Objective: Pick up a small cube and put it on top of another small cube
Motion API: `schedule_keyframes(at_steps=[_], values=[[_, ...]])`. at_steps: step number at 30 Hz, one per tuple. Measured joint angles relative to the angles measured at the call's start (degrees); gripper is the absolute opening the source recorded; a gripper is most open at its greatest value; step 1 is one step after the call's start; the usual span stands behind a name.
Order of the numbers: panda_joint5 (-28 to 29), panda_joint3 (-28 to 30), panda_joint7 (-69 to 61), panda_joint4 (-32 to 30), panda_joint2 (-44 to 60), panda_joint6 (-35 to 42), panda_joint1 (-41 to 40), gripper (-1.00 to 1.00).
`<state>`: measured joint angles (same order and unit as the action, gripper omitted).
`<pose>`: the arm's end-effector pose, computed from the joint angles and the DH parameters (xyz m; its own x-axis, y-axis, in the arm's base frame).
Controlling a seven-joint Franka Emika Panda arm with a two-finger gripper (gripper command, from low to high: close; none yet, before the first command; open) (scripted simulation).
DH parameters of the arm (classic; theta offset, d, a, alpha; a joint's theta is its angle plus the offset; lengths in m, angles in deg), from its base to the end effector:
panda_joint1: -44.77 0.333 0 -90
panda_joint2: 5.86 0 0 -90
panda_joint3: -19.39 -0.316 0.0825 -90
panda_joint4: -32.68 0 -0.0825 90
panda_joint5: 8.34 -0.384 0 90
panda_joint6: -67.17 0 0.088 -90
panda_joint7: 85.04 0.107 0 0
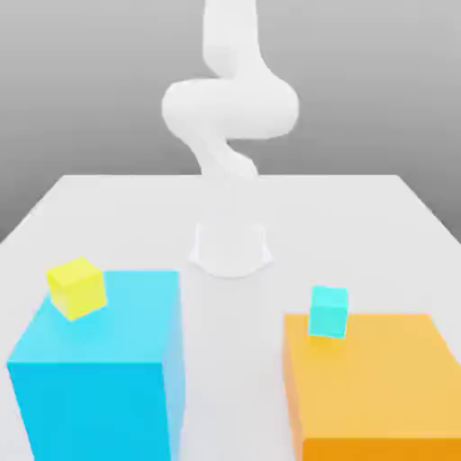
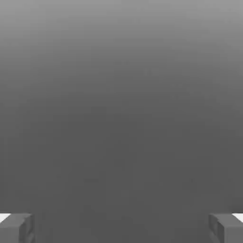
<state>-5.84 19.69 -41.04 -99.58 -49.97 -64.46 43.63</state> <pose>0.3578 -0.0107 0.6951 0.5049 -0.6872 0.5223 -0.5224 -0.7250 -0.4489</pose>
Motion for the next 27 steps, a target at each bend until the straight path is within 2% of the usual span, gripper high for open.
schedule_keyframes(at_steps=[9, 16, 25, 27], values=[[4.18, 12.48, -15.78, -10.75, 15.98, -5.03, -3.58, 0.0], [0.84, 24.35, -32.7, -20.55, 29.07, -11.53, -5.18, 0.0], [0.92, 25.29, -46.62, -33.76, 40.07, -30.73, -1.23, 0.0], [0.95, 25.14, -48.33, -34.79, 41.56, -33.13, -0.71, 0.0]])
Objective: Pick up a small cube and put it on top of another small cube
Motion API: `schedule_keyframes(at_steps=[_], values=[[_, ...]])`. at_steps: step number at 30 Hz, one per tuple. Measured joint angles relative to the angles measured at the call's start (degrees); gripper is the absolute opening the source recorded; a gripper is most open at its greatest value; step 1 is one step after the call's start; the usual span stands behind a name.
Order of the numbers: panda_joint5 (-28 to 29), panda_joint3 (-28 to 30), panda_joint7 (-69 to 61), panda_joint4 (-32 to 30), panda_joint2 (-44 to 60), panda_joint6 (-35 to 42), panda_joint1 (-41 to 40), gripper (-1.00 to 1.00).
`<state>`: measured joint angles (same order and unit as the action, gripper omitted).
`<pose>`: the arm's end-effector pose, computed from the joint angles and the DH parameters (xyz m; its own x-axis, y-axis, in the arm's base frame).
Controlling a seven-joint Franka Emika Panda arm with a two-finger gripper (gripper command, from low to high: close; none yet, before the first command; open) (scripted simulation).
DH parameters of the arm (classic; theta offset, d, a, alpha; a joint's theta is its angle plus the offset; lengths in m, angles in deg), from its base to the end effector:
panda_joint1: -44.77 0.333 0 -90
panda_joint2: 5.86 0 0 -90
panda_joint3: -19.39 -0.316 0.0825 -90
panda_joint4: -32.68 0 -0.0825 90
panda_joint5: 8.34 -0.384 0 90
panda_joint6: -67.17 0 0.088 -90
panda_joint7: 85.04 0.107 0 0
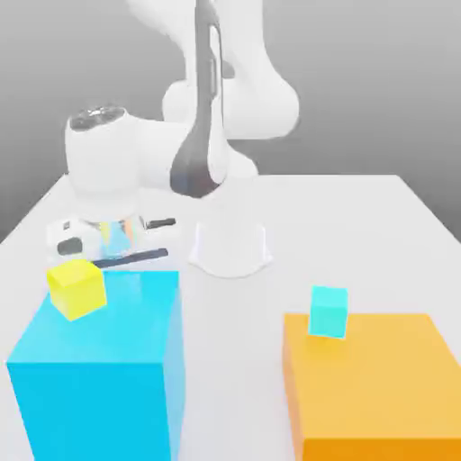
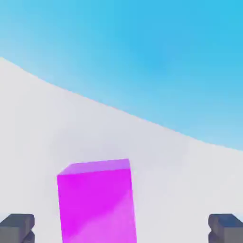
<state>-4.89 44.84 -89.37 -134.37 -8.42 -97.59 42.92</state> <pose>0.3034 -0.1497 0.1964 0.9419 -0.3358 0.0013 -0.3358 -0.9419 -0.0032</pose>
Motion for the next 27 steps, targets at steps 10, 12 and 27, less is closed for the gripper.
schedule_keyframes(at_steps=[10, 12, 27], values=[[-23.73, -21.56, -17.78, 2.94, 16.19, -12.89, -15.28, -1.0], [-23.73, -21.56, -17.78, 2.94, 16.19, -12.87, -15.29, -1.0], [-2.4, -11.39, -2.28, -0.23, 1.05, -1.0, -11.46, -1.0]])
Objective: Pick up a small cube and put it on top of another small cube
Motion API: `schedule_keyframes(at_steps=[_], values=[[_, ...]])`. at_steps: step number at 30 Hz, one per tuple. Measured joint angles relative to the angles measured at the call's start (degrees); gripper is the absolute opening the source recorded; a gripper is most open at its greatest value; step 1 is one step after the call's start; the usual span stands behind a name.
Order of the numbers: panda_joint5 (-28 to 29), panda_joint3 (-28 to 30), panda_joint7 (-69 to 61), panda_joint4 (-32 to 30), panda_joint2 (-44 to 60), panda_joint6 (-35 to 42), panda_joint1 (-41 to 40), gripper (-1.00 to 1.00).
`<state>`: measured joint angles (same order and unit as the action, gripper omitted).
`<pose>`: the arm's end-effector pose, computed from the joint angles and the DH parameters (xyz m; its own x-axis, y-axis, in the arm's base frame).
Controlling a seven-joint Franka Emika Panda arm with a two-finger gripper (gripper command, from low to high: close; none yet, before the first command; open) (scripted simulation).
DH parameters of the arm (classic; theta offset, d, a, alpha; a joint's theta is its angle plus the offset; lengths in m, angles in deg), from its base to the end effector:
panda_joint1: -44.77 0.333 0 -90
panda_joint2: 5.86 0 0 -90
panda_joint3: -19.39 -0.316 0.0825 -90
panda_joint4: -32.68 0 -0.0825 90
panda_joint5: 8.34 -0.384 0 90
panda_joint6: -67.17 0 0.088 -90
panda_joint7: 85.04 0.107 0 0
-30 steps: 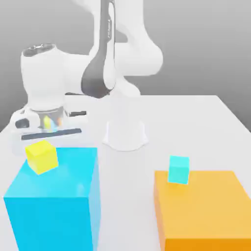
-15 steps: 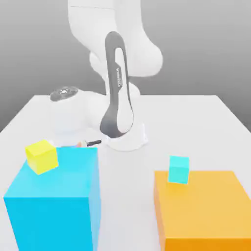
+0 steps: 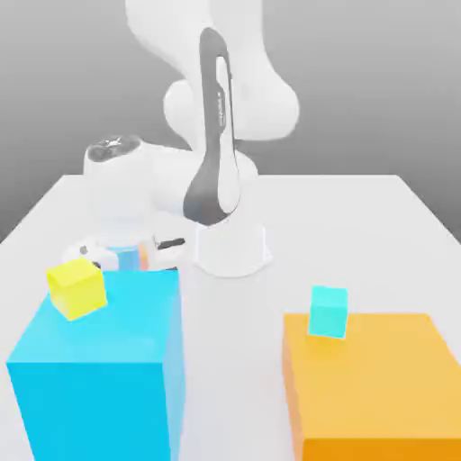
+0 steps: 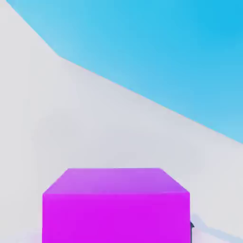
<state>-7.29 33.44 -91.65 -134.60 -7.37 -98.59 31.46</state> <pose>0.2997 -0.1528 0.1919 0.9413 -0.3375 -0.0007 -0.3375 -0.9413 -0.0020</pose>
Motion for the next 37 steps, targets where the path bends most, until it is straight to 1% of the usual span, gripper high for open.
schedule_keyframes(at_steps=[3, 11, 25, 27, 29, 31, 33, 34, 37], values=[[-0.9, 1.97, -5.06, 2.86, -0.46, 3.73, -3.02, -1.0], [0.88, 3.52, -22.19, 15.87, -2.61, 19.1, -4.3, -1.0], [3.41, 5.17, -54.2, 39.53, -7.7, 48.33, -2.29, -1.0], [3.1, 3.21, -55.34, 40.09, -9.0, 49.93, -0.28, -1.0], [2.54, 0.09, -54.35, 38.99, -10.73, 50.0, 2.65, -1.0], [2.03, -1.34, -53.94, 36.57, -10.29, 46.85, 4.1, -1.0], [1.67, -1.48, -54.07, 33.74, -8.69, 42.36, 4.49, -1.0], [1.59, -1.47, -54.11, 32.79, -8.1, 40.81, 4.53, 1.0], [1.59, -1.47, -54.11, 32.79, -8.1, 40.81, 4.53, 1.0]])
